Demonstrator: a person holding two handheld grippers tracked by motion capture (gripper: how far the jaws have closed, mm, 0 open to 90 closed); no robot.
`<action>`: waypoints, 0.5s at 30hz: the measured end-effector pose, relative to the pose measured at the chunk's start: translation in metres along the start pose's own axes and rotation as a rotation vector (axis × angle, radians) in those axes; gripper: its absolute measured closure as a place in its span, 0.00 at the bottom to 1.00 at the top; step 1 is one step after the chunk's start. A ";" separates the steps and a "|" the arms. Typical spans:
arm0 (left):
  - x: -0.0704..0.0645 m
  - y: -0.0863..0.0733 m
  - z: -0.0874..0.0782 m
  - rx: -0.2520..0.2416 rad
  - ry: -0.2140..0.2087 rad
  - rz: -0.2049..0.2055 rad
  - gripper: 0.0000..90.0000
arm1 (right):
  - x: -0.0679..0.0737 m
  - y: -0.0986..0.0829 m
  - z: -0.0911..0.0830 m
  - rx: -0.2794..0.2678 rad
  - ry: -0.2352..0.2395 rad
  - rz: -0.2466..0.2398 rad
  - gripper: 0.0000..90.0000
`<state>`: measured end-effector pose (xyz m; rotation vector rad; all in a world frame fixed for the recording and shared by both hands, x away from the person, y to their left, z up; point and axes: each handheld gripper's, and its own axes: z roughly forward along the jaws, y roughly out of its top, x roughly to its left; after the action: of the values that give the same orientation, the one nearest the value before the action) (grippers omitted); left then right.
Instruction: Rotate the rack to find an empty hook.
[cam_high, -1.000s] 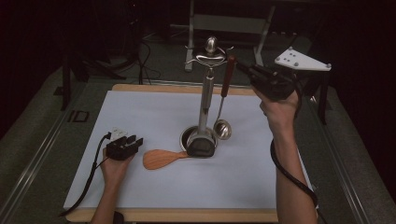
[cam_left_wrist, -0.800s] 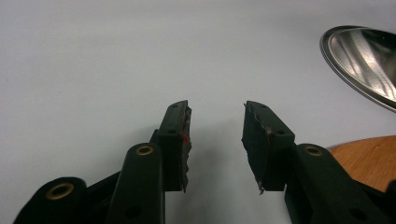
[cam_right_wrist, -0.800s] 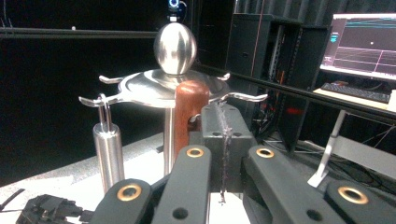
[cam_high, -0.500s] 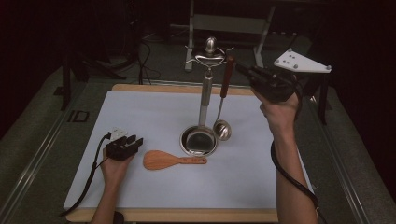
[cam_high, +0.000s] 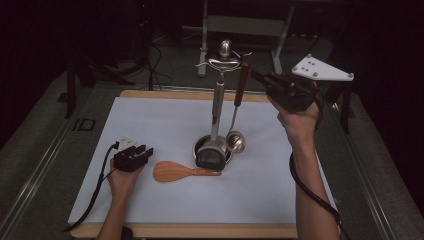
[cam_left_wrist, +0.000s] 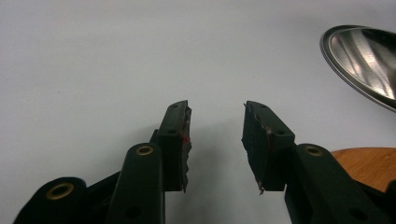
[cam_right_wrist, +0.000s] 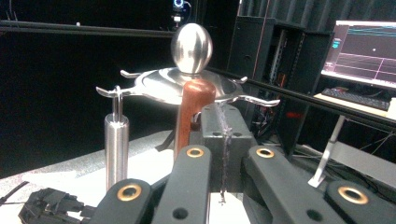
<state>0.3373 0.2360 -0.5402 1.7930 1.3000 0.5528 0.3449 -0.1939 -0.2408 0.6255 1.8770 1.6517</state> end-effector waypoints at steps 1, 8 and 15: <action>0.000 0.000 0.000 0.000 0.000 0.000 0.69 | 0.001 0.000 0.000 0.000 -0.001 -0.005 1.00; 0.000 0.000 0.000 0.003 0.000 0.003 0.69 | 0.004 0.001 -0.001 0.001 -0.002 -0.019 1.00; 0.000 0.000 0.000 0.006 -0.002 0.006 0.69 | 0.005 0.002 -0.004 -0.003 0.002 -0.030 1.00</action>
<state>0.3375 0.2361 -0.5401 1.8024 1.2965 0.5512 0.3384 -0.1926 -0.2388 0.5916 1.8753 1.6363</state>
